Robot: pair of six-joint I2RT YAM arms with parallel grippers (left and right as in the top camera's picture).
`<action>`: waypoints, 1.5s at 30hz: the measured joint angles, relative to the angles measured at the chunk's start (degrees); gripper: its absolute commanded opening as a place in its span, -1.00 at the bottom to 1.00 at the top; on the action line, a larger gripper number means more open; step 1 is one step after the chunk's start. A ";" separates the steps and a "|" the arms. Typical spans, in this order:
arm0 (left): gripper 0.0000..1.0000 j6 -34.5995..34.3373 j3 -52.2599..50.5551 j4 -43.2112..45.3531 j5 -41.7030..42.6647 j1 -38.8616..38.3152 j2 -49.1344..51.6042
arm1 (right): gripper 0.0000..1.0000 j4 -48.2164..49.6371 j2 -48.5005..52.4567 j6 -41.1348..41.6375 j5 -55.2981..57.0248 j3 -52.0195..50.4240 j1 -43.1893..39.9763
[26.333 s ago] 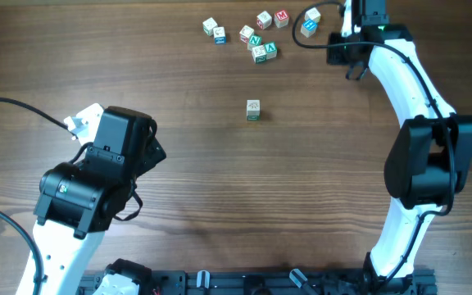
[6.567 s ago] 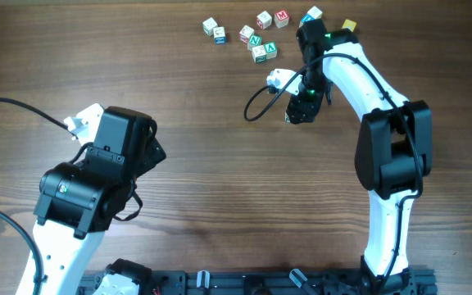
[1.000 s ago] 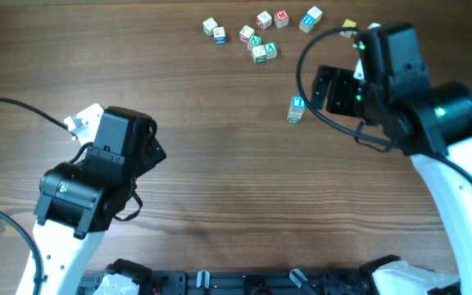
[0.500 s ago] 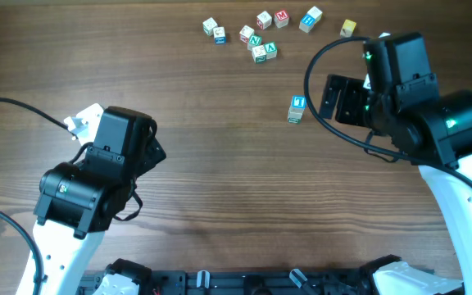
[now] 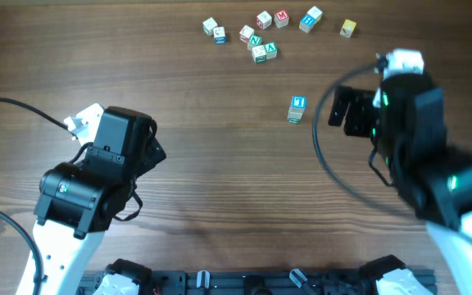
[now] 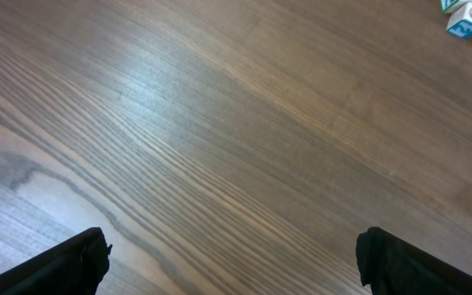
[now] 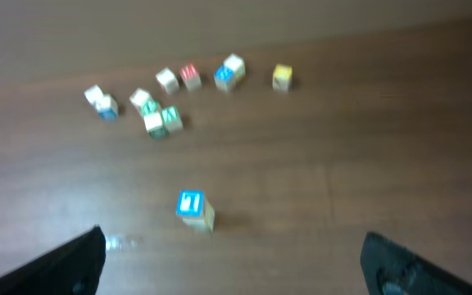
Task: Form a tower
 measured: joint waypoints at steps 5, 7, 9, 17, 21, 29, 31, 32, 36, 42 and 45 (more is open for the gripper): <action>1.00 -0.02 -0.04 -0.07 0.11 0.00 0.00 | 1.00 14.84 -19.41 -0.81 0.07 -21.84 -0.35; 1.00 -0.13 -0.07 0.00 0.13 0.00 0.02 | 0.99 20.09 -29.27 -0.85 -0.24 -29.73 -1.31; 1.00 -0.17 -0.07 -0.04 0.13 0.00 0.02 | 0.99 22.10 -37.20 -0.83 -0.81 -35.08 -3.08; 1.00 -0.20 -0.11 -0.04 0.15 0.00 0.00 | 0.99 34.10 -57.48 -1.01 -9.20 -53.75 -11.93; 1.00 -0.20 -0.11 -0.07 0.15 0.00 0.00 | 1.00 45.51 -57.79 -1.03 -11.45 -59.49 -12.39; 1.00 -0.22 -0.11 -0.04 0.15 0.00 0.00 | 0.99 51.71 -57.94 -1.03 -12.11 -66.95 -12.39; 1.00 -0.24 -0.11 -0.07 0.15 0.00 0.00 | 0.99 51.67 -57.94 -1.03 -12.07 -67.36 -12.39; 1.00 -0.35 -0.11 -0.04 0.15 0.00 0.00 | 1.00 51.69 -57.96 -1.03 -11.87 -67.38 -12.39; 1.00 -0.37 -0.11 -0.04 0.15 0.00 0.00 | 0.99 51.74 -57.96 -1.03 -10.75 -67.38 -12.39; 1.00 -0.37 -0.11 -0.07 0.15 0.00 0.00 | 0.99 61.99 -58.05 -1.03 -10.38 -67.43 -12.39; 1.00 -0.39 -0.11 -0.07 0.15 0.00 0.00 | 1.00 64.61 -58.07 -1.05 -10.16 -67.43 -12.39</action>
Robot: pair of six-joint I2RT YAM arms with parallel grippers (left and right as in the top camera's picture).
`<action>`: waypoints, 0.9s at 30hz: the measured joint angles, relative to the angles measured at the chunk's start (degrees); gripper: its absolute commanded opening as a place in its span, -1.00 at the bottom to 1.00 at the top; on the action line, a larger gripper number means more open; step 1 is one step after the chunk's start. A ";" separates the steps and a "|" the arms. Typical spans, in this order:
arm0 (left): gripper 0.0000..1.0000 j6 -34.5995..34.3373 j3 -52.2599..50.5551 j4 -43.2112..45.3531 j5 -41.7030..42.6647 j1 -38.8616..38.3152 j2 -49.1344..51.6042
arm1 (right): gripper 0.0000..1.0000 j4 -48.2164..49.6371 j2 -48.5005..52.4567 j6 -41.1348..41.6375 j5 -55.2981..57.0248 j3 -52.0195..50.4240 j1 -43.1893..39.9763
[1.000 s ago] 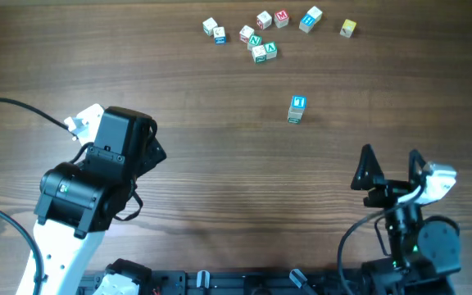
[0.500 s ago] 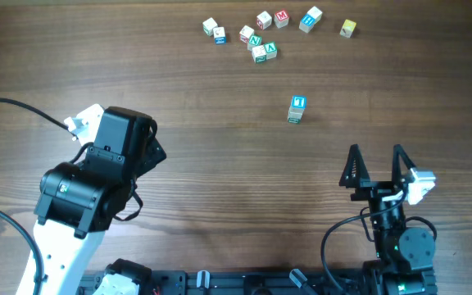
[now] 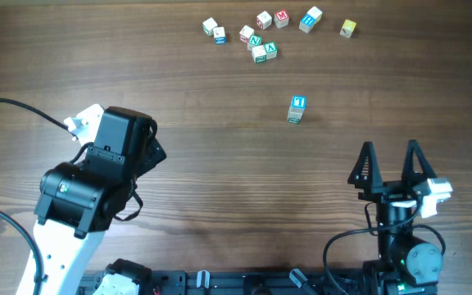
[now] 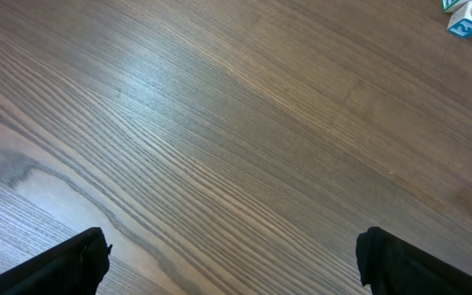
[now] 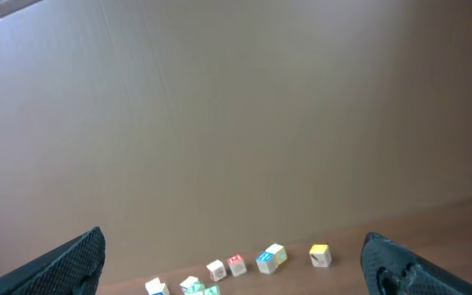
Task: Form a tower
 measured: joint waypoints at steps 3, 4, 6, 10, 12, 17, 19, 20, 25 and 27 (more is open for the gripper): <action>1.00 0.02 0.00 0.00 0.00 0.00 0.00 | 0.99 -1.99 0.00 -1.05 0.44 0.00 0.00; 1.00 0.02 0.00 0.00 0.00 0.00 0.00 | 1.00 -3.28 -0.02 -1.09 0.48 0.00 0.00; 1.00 0.02 0.00 0.02 0.00 0.00 0.00 | 0.99 -6.56 -0.04 -1.25 0.66 -0.02 0.00; 1.00 0.02 0.00 0.02 0.00 0.00 0.00 | 0.99 -10.32 -0.07 -1.25 0.66 -0.02 0.00; 1.00 0.02 0.00 0.00 0.00 0.00 0.00 | 0.99 -12.02 -0.09 -1.25 0.63 0.00 0.00; 1.00 0.02 0.00 0.02 0.00 0.00 0.00 | 0.99 -18.25 -0.09 -1.25 0.63 0.00 0.00; 1.00 0.00 0.00 0.00 0.00 0.00 0.00 | 0.99 -18.69 -0.09 -1.25 0.63 0.00 0.00; 1.00 0.02 0.00 0.02 0.00 0.00 0.00 | 0.99 -18.73 -0.09 -1.27 0.66 0.00 0.00; 1.00 0.02 0.00 0.00 0.00 0.00 0.00 | 1.00 -19.04 -0.09 -5.90 -0.76 0.00 0.00; 1.00 0.02 0.00 0.00 0.00 0.00 0.00 | 0.99 -19.37 -0.09 -9.09 -3.37 0.00 -0.04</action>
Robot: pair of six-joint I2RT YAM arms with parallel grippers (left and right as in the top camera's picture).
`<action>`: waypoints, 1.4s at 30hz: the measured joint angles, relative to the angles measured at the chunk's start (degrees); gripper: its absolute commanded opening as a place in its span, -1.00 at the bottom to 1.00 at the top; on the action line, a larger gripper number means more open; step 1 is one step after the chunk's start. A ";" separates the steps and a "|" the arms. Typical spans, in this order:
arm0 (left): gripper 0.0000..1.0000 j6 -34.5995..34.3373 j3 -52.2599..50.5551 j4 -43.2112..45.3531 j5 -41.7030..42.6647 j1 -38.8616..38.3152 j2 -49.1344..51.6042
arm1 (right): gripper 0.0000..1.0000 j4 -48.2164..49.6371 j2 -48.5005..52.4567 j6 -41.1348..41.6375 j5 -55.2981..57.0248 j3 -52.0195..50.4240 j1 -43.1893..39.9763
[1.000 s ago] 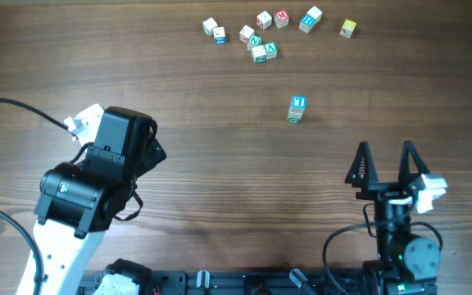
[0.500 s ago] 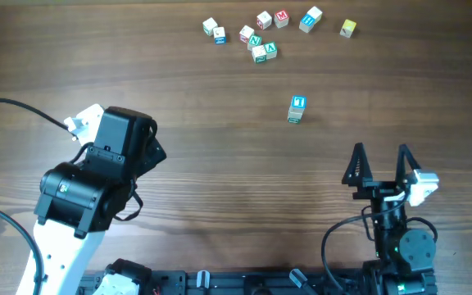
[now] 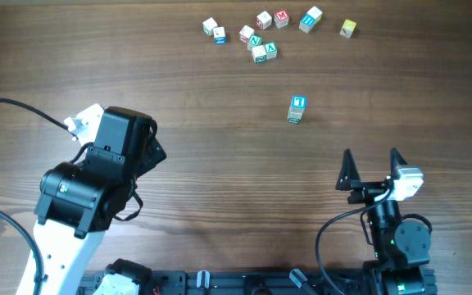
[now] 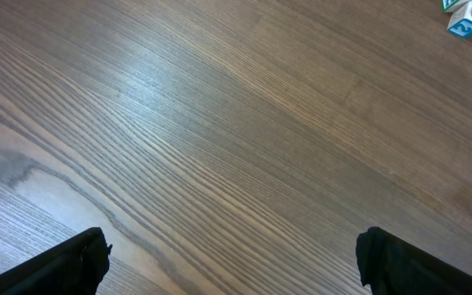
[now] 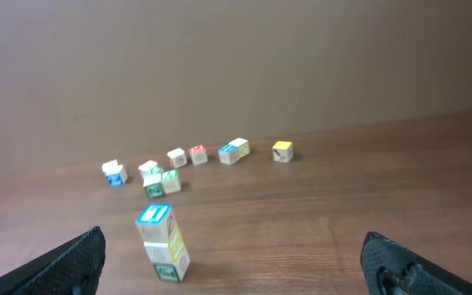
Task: Form a tower
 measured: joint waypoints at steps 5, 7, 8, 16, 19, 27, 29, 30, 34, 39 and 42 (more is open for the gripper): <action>1.00 0.00 0.00 0.02 0.00 0.00 0.00 | 0.99 -0.02 0.00 -2.86 -4.15 0.00 0.00; 1.00 0.00 0.00 0.02 0.00 0.00 0.00 | 0.99 -0.02 0.00 -3.50 -4.94 0.00 0.00; 1.00 0.00 0.00 0.00 0.00 0.00 0.00 | 0.99 -0.02 0.00 -3.65 -5.07 0.00 0.00; 1.00 0.00 0.00 0.02 0.00 0.00 0.00 | 1.00 -0.02 0.00 -3.72 -5.49 0.00 0.00; 1.00 0.00 0.00 0.00 0.00 0.00 0.00 | 0.99 -0.02 0.00 -3.89 -5.51 0.00 0.00; 1.00 0.00 -0.11 0.15 0.00 0.33 -0.02 | 0.99 -0.04 0.00 -3.89 -5.68 0.00 0.00; 1.00 -0.02 -1.07 1.73 -0.02 0.50 -0.59 | 0.99 -0.04 0.00 -3.89 -5.68 0.00 0.00; 1.00 0.07 -2.45 3.87 0.00 0.52 -1.51 | 0.99 -0.04 0.00 -3.89 -5.68 0.00 0.00; 1.00 2.93 -12.11 15.41 0.35 1.31 -9.27 | 0.99 -0.09 0.00 -3.89 -5.68 0.00 0.00; 1.00 10.64 -27.80 29.66 4.20 5.77 -25.18 | 0.99 -0.07 0.00 -3.89 -5.70 0.00 0.00; 1.00 14.08 -33.77 31.89 6.01 8.74 -34.69 | 1.00 -0.17 0.02 -3.89 -5.73 0.00 0.00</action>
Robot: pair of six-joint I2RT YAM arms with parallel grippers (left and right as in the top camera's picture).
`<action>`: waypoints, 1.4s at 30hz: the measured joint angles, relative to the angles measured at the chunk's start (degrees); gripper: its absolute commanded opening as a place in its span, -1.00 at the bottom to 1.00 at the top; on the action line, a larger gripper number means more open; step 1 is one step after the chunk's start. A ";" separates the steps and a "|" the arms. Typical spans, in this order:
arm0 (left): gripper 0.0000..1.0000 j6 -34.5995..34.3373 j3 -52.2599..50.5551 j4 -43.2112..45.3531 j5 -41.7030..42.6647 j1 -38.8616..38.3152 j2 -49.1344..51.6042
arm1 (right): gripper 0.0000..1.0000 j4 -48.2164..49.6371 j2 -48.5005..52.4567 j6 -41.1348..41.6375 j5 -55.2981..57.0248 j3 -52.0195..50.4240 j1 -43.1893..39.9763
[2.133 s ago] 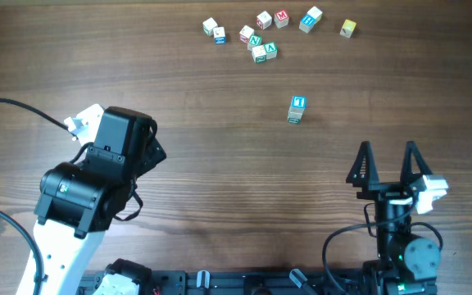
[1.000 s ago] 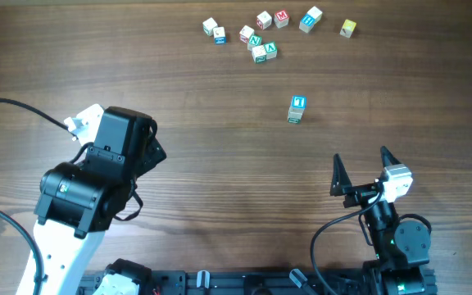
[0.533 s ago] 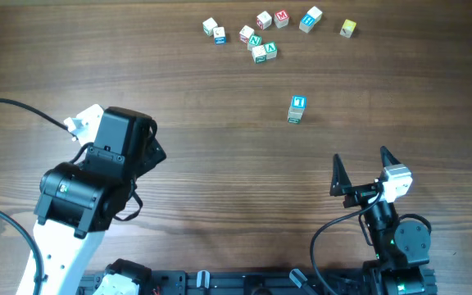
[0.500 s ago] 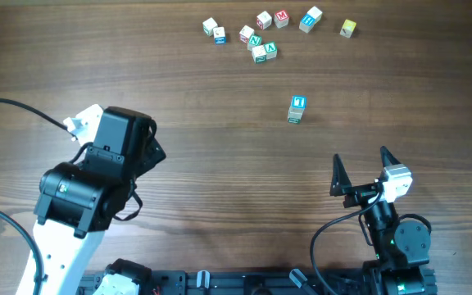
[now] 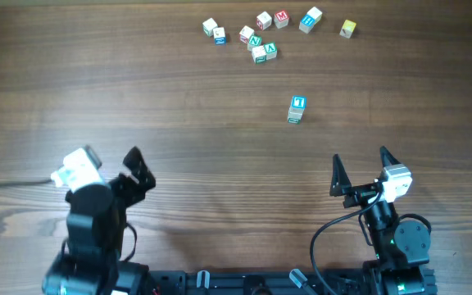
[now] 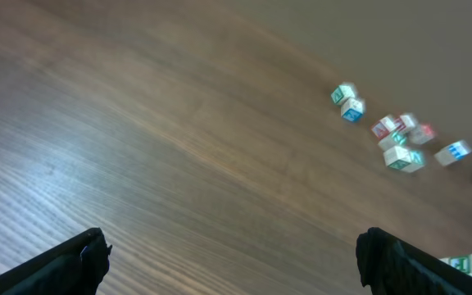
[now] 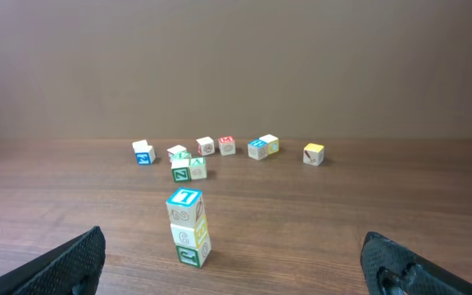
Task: Form a tower
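Observation:
A tower of three letter cubes [image 7: 188, 227] stands on the wooden table, blue-faced cube on top, green one at the bottom; from overhead the tower [image 5: 297, 109] is mid-table right. My right gripper [image 5: 359, 170] sits low near the front edge, open and empty, looking at the tower. My left gripper [image 5: 129, 170] is at the front left, open and empty, far from the cubes.
Several loose letter cubes [image 5: 262, 33] lie scattered at the table's back, a yellow cube [image 5: 348, 28] at their right end. The same loose cubes [image 6: 396, 141] show far off in the left wrist view. Black frame parts [image 5: 244, 281] run along the front edge.
My left arm has drawn back from the left side of the table to low at the front edge, its camera now looking across the table. The right gripper shifted slightly left. The tower stands unchanged.
The three-cube tower stood mid-table throughout. First my right gripper was open just right of it, raised. Then the right arm was low at the front edge, open. The left arm stayed raised at the left, and now it too is low at the front.

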 measured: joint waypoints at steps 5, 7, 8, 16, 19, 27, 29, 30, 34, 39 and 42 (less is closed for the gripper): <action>1.00 2.32 -10.40 5.35 1.16 3.58 -13.05 | 0.99 -0.04 0.00 0.00 -0.15 0.00 0.00; 1.00 3.39 -13.49 9.92 1.66 4.09 -15.28 | 0.99 -0.07 0.00 0.00 -0.17 0.00 0.00; 1.00 4.76 -16.41 15.08 2.54 4.46 -17.18 | 0.99 -0.07 0.00 0.00 -0.17 0.00 0.00; 1.00 9.99 -30.21 29.57 5.88 7.37 -25.27 | 0.99 -0.07 -0.02 0.00 -0.20 0.00 0.00; 1.00 11.17 -32.22 31.58 6.12 8.63 -25.31 | 0.99 -0.04 -0.02 0.00 -0.20 0.00 0.00; 1.00 16.55 -34.69 37.99 6.54 9.20 -25.38 | 0.99 -0.04 -0.02 0.00 -0.20 0.00 0.00; 1.00 17.07 -35.32 38.14 6.54 9.20 -25.38 | 0.99 -0.04 0.00 0.00 -0.20 0.00 0.00; 1.00 17.20 -35.56 37.86 6.56 9.20 -25.38 | 0.99 -0.04 -0.02 0.00 -0.20 0.00 0.00; 1.00 17.51 -35.74 37.68 7.37 9.20 -25.38 | 0.99 -0.04 -0.02 0.00 -0.20 0.00 0.00; 1.00 17.55 -35.74 37.46 10.43 9.20 -25.38 | 0.99 -0.04 -0.02 0.00 -0.20 0.00 0.00; 1.00 17.55 -35.76 37.46 11.04 9.20 -25.38 | 1.00 -0.07 -0.02 0.00 -0.20 0.00 0.00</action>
